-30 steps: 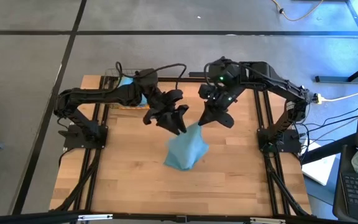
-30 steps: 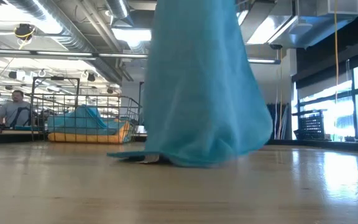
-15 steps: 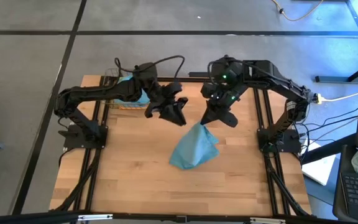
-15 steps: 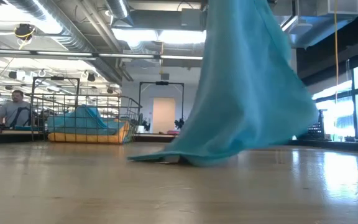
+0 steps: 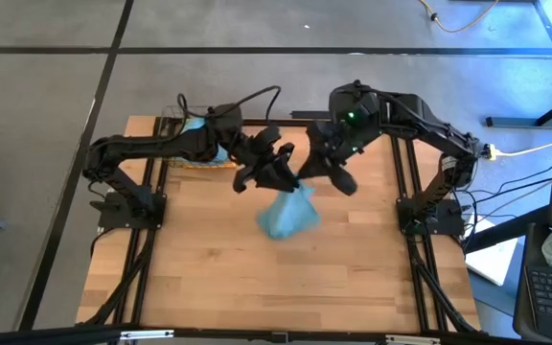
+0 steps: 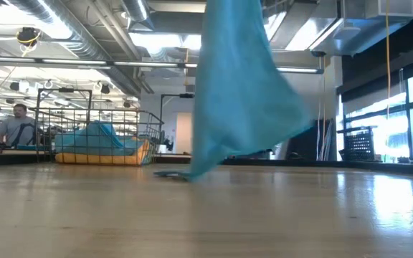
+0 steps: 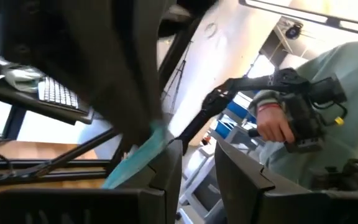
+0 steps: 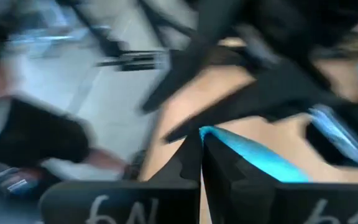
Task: Fold microfiber towels
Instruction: Fold the light blue microfiber cloth
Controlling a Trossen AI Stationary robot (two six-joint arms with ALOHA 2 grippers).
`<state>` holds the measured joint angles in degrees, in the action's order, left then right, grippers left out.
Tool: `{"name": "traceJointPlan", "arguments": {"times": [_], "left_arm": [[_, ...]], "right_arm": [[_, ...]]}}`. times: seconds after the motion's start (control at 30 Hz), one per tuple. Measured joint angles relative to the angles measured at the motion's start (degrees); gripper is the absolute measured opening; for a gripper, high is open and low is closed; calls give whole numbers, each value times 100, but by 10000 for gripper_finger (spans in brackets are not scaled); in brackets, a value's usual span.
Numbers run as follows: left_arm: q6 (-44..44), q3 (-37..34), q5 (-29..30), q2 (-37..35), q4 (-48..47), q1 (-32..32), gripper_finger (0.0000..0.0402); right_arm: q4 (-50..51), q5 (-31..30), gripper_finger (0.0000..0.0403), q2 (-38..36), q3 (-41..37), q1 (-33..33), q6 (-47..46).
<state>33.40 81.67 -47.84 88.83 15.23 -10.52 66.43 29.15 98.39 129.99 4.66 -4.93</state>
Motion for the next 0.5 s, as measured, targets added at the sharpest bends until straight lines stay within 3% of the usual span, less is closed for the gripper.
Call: {"name": "traceJointPlan", "arguments": {"times": [0.17,0.2,0.33,0.37,0.47,0.5], "left_arm": [[87,-5,193,6,-43,-19,93],[127,-9,209,6,-56,-26,93],[241,-13,200,14,-306,-115,93],[284,-15,147,19,-354,-163,93],[511,-10,26,-100,-358,-303,93],[530,7,14,-117,-324,-338,93]], "right_arm": [[-123,1469,6,2,0,39,142],[-142,1499,6,2,0,63,234],[313,-1121,6,-59,8,186,-33],[351,-931,6,-58,0,217,154],[458,1790,6,-52,-7,322,564],[607,2391,6,-64,-3,304,611]]}}
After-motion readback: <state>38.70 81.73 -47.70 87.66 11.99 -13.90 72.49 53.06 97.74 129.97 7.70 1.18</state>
